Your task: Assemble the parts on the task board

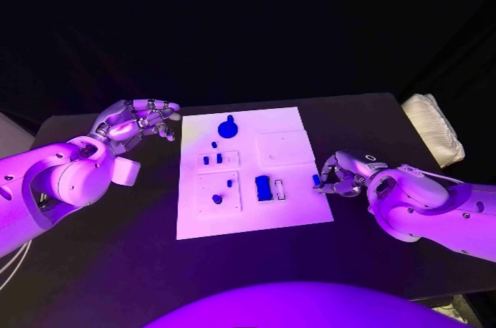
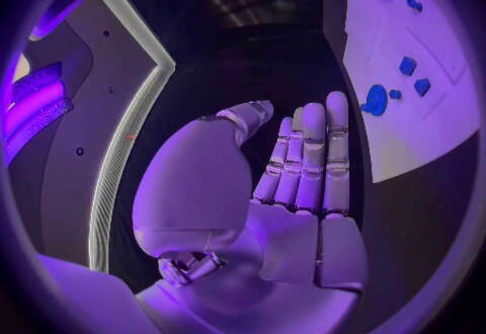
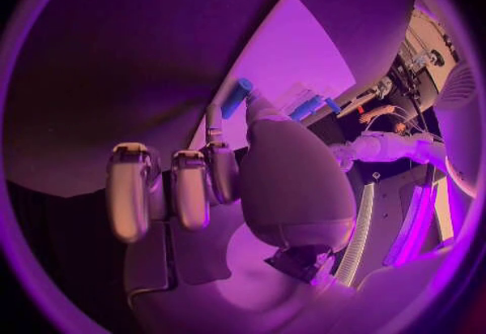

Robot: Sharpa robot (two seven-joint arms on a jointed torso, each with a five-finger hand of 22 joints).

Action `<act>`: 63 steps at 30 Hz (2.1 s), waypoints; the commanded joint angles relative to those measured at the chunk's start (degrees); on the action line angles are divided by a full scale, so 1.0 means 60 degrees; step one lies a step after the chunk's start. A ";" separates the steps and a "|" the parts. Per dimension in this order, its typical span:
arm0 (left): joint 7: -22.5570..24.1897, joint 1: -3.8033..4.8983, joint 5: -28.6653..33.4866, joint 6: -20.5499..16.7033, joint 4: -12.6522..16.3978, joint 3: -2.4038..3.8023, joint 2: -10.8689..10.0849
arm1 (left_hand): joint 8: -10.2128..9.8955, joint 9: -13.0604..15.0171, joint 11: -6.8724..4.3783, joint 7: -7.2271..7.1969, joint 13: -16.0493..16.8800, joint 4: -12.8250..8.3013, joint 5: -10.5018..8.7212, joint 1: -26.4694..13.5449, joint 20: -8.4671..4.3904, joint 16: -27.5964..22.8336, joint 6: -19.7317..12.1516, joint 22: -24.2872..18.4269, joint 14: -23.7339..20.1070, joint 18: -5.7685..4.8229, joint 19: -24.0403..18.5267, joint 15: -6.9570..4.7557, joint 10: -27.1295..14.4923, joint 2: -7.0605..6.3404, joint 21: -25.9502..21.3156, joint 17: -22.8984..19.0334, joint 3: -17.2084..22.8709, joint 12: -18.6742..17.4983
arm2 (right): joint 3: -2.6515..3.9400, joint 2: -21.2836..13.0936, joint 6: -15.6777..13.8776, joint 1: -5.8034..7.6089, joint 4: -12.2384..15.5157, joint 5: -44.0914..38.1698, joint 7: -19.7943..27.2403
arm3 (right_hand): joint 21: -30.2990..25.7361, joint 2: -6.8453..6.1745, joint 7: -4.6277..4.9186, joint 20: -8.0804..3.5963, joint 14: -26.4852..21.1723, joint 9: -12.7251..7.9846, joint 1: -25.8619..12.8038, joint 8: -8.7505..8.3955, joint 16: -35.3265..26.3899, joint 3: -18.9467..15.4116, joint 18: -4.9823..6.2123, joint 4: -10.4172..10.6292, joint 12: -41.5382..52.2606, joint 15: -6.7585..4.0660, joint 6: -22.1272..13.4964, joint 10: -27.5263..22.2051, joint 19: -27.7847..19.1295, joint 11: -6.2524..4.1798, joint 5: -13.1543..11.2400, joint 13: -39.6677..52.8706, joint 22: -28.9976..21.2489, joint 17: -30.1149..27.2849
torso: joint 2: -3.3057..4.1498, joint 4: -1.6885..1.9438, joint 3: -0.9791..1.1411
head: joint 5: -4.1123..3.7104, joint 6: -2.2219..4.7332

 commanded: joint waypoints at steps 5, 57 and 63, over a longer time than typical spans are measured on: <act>0.0033 -0.0001 0.0053 0.0114 -0.0012 0.0005 -0.0003 | 0.0046 -0.0010 -0.0021 0.0097 0.0005 0.0024 0.0021 0.0028 0.0007 0.0061 -0.0094 -0.0004 -0.0081 0.0059 0.0047 -0.0012 -0.0064 -0.0041 -0.0024 -0.0016 0.0017 0.0056 | -0.0006 0.0091 0.0416 -0.0068 -0.0024 -0.0130 -0.0046 | 0.0092 0.0266 -0.0080 -0.0059 0.0812 0.0000 0.0704 -0.0016 0.0032 0.0609 -0.0054 -0.0176 0.0080 -0.0078 0.0067 0.0299 0.0693 -0.0119 0.0974 0.1557 0.2118 0.1479 | -0.0003 -0.0008 -0.0009 | 0.0015 -0.0029; -0.0193 0.0002 0.0048 0.0165 0.0019 0.0006 -0.0043 | 0.0075 -0.0025 -0.0010 0.0107 -0.0009 0.0117 0.0022 -0.0030 0.0016 0.0064 -0.0119 -0.0005 -0.0082 0.0056 0.0045 0.0001 -0.0101 0.0030 -0.0034 -0.0023 0.0065 0.0088 | 0.0007 0.1557 -0.0544 0.0121 0.0316 0.3353 -0.0462 | 0.0628 -0.0512 -0.0293 -0.0221 0.0897 0.0797 -0.1054 0.0638 0.0216 0.5189 -0.0162 -0.1516 0.0716 -0.0238 0.0218 0.0622 0.0859 -0.0315 0.2177 0.1895 0.2351 0.1863 | -0.0008 -0.0019 0.0001 | 0.0008 -0.0100; -0.0203 0.0002 0.0043 0.0173 0.0021 0.0006 -0.0036 | 0.0075 -0.0025 -0.0010 0.0107 -0.0009 0.0117 0.0022 -0.0030 0.0016 0.0064 -0.0119 -0.0005 -0.0082 0.0056 0.0045 0.0001 -0.0101 0.0030 -0.0034 -0.0023 0.0065 0.0088 | 0.0009 0.1720 -0.0732 0.0094 0.0245 0.3536 -0.0512 | 0.0643 -0.0537 -0.0306 -0.0238 0.0898 0.0784 -0.1341 0.0635 0.0219 0.4934 -0.0166 -0.1348 0.0769 -0.0251 0.0289 0.0645 0.0864 -0.0327 0.1979 0.1923 0.2356 0.1868 | -0.0001 -0.0008 0.0006 | 0.0018 -0.0110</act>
